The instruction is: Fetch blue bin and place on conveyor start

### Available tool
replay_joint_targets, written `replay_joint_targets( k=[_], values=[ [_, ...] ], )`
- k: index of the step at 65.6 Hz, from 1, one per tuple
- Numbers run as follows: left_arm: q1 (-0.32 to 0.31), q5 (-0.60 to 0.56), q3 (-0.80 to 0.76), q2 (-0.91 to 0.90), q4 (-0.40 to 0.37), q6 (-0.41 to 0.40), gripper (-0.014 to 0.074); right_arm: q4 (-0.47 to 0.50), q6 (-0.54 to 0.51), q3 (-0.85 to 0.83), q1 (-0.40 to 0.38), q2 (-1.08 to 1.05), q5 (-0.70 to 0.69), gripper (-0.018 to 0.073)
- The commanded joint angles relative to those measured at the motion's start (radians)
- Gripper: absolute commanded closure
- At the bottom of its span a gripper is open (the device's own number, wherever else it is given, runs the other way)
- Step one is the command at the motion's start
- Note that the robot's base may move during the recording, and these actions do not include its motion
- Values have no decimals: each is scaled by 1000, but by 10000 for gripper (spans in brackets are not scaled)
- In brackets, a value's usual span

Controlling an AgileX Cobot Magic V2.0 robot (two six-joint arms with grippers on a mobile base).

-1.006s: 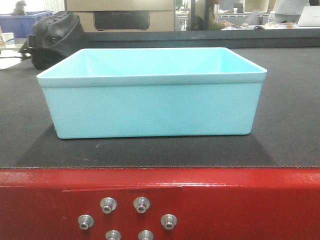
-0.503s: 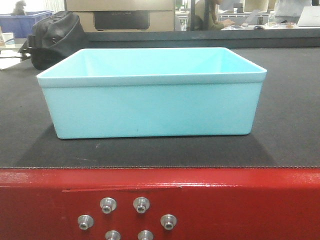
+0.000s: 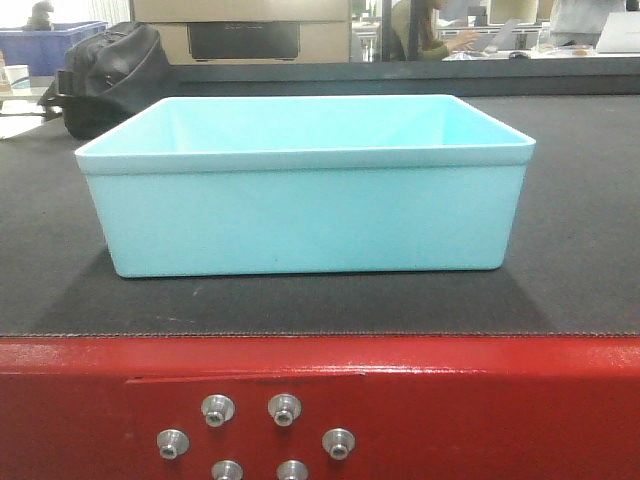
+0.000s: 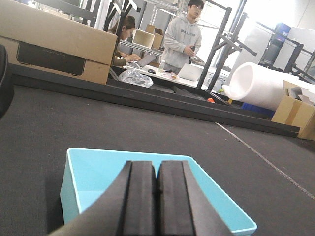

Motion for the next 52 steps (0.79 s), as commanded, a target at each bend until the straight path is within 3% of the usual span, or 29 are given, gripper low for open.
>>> replay_joint_targets(
  k=[1,26,39,42,47,52],
  values=[
    [-4,-20,-1,-6,-2,2,707,1,-7,0,-5,-5,-25,725],
    [-4,-20,-1,-6,-2,2,707,1,-7,0,-5,-5,-25,725],
    [10,-16,0,-17,67,15,707,1,-7,0,-5,-5,-25,725],
    [33,-16,10,-31,67,83,707,1,-7,0,-5,-5,-25,725],
    [94,-14,41,-63,53,275,707,1,-7,0,-5,-5,-25,725],
    [186,-14,90,-108,-46,437,707,1,-7,0,-5,-5,-25,725]
  ],
)
